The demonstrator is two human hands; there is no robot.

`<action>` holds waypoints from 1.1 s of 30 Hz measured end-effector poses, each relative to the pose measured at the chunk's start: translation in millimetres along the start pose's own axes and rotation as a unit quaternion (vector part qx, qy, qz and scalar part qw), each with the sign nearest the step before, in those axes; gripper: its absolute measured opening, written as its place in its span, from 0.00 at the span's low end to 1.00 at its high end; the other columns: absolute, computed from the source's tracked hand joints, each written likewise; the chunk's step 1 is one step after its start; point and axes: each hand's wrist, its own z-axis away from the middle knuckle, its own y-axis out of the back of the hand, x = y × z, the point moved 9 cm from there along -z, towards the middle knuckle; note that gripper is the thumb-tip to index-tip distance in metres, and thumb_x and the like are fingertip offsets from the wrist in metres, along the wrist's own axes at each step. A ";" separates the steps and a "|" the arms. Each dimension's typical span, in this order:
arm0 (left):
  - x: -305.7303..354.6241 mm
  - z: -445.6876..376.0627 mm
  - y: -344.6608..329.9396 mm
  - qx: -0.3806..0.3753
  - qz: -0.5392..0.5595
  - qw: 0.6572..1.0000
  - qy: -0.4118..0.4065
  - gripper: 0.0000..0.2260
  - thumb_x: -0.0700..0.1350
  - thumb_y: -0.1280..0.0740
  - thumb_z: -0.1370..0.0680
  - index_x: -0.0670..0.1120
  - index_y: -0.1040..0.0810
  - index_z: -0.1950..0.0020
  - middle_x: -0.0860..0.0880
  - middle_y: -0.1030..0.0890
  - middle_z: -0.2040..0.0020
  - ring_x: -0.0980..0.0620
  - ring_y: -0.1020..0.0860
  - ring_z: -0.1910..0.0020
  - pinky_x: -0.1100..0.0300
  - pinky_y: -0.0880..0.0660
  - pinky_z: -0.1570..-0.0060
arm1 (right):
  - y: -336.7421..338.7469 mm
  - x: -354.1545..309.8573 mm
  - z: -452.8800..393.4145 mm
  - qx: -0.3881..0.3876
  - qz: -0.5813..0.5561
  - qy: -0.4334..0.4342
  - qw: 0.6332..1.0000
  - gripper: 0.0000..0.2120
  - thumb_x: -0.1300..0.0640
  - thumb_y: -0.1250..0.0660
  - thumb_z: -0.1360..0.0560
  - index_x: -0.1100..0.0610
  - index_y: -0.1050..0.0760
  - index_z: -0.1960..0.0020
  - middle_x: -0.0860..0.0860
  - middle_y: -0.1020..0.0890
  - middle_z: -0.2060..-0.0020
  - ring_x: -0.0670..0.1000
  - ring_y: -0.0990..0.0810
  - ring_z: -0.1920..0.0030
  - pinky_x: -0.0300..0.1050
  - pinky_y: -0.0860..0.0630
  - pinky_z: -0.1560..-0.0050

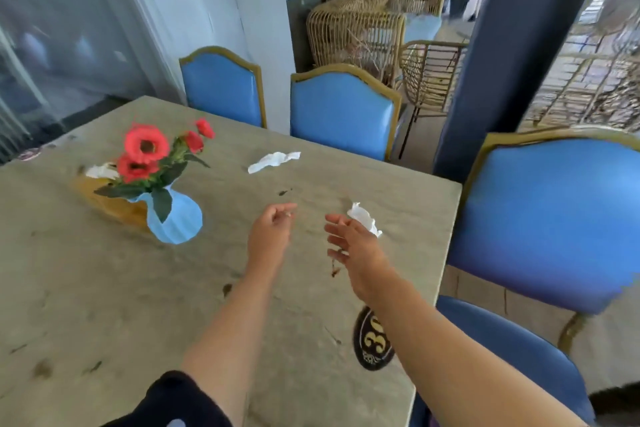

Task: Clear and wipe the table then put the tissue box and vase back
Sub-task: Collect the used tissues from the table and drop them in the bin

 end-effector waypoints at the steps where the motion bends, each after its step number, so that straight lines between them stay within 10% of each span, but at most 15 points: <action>1: 0.7 -22.9 4.5 0.009 -0.023 1.000 -0.009 0.11 0.39 0.40 0.22 0.53 0.20 0.53 0.49 0.17 0.55 0.51 0.21 0.61 0.60 0.27 0.59 | -10.7 -2.1 -20.3 0.001 0.002 0.001 1.000 0.12 0.59 0.42 0.20 0.50 0.21 0.51 0.51 0.20 0.49 0.50 0.25 0.49 0.42 0.26 0.53; 8: 15.4 -179.4 14.4 0.033 -0.316 0.932 -0.171 0.12 0.35 0.37 0.25 0.42 0.16 0.47 0.41 0.20 0.44 0.40 0.23 0.44 0.55 0.29 0.42 | -68.6 -16.6 -142.7 -0.010 0.037 0.009 0.999 0.10 0.59 0.39 0.22 0.49 0.21 0.49 0.51 0.20 0.45 0.52 0.24 0.43 0.48 0.25 0.43; 15: -25.0 -261.6 -11.2 -0.042 -0.578 0.804 -0.134 0.20 0.47 0.42 0.21 0.58 0.30 0.29 0.56 0.38 0.24 0.48 0.42 0.25 0.50 0.41 0.31 | -81.8 -8.2 -213.0 -0.010 0.049 0.021 0.999 0.11 0.58 0.39 0.22 0.48 0.20 0.48 0.50 0.19 0.46 0.51 0.23 0.42 0.46 0.24 0.44; 22: -15.0 -264.8 7.4 0.027 -0.367 0.901 -0.231 0.15 0.34 0.36 0.25 0.46 0.17 0.44 0.45 0.17 0.45 0.43 0.21 0.46 0.55 0.25 0.49 | -73.4 -15.5 -223.0 0.009 0.078 0.062 0.995 0.13 0.60 0.43 0.20 0.48 0.22 0.44 0.46 0.23 0.46 0.51 0.24 0.42 0.44 0.25 0.44; 28: 19.8 -207.7 4.5 -0.041 -0.194 0.940 -0.278 0.12 0.34 0.31 0.27 0.49 0.14 0.51 0.55 0.16 0.50 0.59 0.20 0.50 0.75 0.29 0.51 | -82.7 -38.6 -210.2 -0.029 0.101 0.106 0.989 0.13 0.50 0.44 0.19 0.39 0.24 0.40 0.41 0.28 0.36 0.46 0.30 0.36 0.49 0.32 0.33; 33: 36.4 -169.6 -11.8 -0.043 -0.072 0.962 -0.258 0.10 0.36 0.27 0.29 0.51 0.16 0.55 0.51 0.18 0.52 0.58 0.18 0.55 0.65 0.23 0.50 | -78.7 -30.4 -185.9 -0.040 -0.013 0.052 0.998 0.17 0.43 0.46 0.19 0.48 0.25 0.38 0.51 0.22 0.44 0.52 0.23 0.44 0.50 0.22 0.48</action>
